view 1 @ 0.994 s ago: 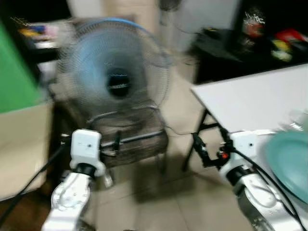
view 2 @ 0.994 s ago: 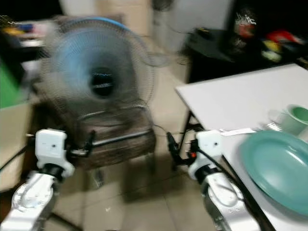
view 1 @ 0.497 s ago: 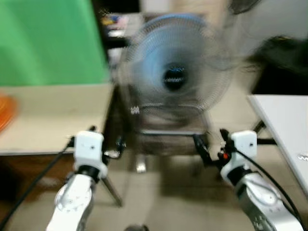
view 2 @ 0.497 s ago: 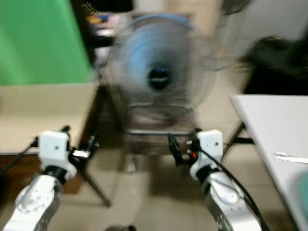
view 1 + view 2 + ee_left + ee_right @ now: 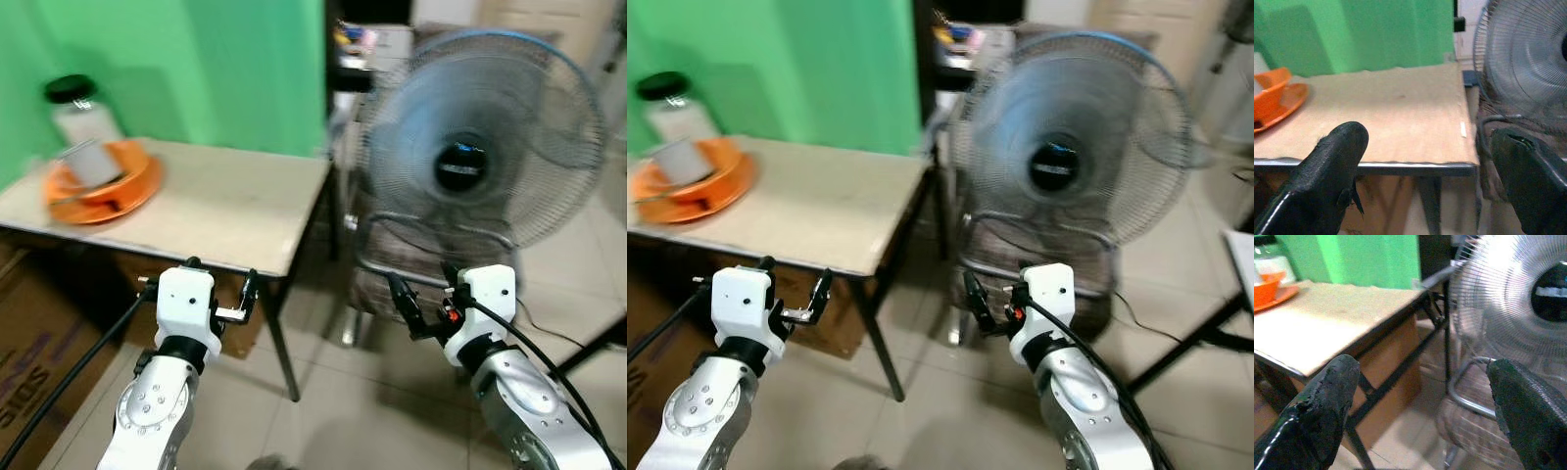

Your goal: Setting the table

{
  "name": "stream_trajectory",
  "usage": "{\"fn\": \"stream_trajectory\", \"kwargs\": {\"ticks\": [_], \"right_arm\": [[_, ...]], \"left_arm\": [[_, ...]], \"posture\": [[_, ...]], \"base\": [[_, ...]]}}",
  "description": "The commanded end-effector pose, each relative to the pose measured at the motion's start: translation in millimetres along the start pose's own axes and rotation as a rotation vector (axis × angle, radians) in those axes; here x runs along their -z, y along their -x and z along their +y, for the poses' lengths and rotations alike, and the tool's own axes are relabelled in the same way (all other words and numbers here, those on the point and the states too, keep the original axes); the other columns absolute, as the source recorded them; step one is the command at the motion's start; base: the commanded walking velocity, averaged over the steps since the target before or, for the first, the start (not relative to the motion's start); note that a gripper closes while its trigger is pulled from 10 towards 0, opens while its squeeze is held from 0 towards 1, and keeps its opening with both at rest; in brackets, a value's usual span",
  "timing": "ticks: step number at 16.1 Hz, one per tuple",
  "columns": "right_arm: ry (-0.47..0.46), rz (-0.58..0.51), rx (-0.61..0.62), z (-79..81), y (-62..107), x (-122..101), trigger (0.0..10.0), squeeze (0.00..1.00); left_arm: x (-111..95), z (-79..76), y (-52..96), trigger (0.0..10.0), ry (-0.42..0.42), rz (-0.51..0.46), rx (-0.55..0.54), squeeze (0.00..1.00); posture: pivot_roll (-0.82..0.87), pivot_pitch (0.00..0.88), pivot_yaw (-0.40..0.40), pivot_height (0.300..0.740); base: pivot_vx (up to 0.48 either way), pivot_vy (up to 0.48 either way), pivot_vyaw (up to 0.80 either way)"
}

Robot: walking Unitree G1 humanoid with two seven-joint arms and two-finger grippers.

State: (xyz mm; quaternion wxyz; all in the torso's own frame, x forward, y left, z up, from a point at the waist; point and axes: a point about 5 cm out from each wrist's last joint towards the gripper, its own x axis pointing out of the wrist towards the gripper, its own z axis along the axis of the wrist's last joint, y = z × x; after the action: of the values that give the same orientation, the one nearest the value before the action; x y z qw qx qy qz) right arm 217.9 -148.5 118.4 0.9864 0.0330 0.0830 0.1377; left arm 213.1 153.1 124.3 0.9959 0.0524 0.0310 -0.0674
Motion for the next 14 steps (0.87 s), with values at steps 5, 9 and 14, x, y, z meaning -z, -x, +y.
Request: {"fn": "stream_trajectory", "kwargs": {"ticks": [5, 9, 14], "right_arm": [[-0.002, 0.022, -0.021, 5.0, 0.0, 2.7, 10.0, 0.19], [0.047, 0.019, -0.03, 4.9, -3.9, -0.5, 10.0, 0.0], [0.075, 0.015, -0.026, 0.2, -12.1, -3.6, 10.0, 0.0]], "left_arm": [[-3.4, 5.4, -1.7, 10.0, -0.045, -0.02, 0.002, 0.0], [-4.8, 1.8, -6.6, 10.0, -0.051, -0.03, 0.022, 0.0], [-9.6, 7.1, -8.2, 10.0, -0.051, -0.049, 0.01, 0.0]], "posture": [[0.01, 0.037, 0.038, 0.74], [0.0, 0.038, 0.04, 0.74], [0.03, 0.034, 0.024, 0.74]], "base": [[0.0, 0.0, 0.8], [0.0, 0.0, 0.4], [0.288, 0.0, 0.0]]}}
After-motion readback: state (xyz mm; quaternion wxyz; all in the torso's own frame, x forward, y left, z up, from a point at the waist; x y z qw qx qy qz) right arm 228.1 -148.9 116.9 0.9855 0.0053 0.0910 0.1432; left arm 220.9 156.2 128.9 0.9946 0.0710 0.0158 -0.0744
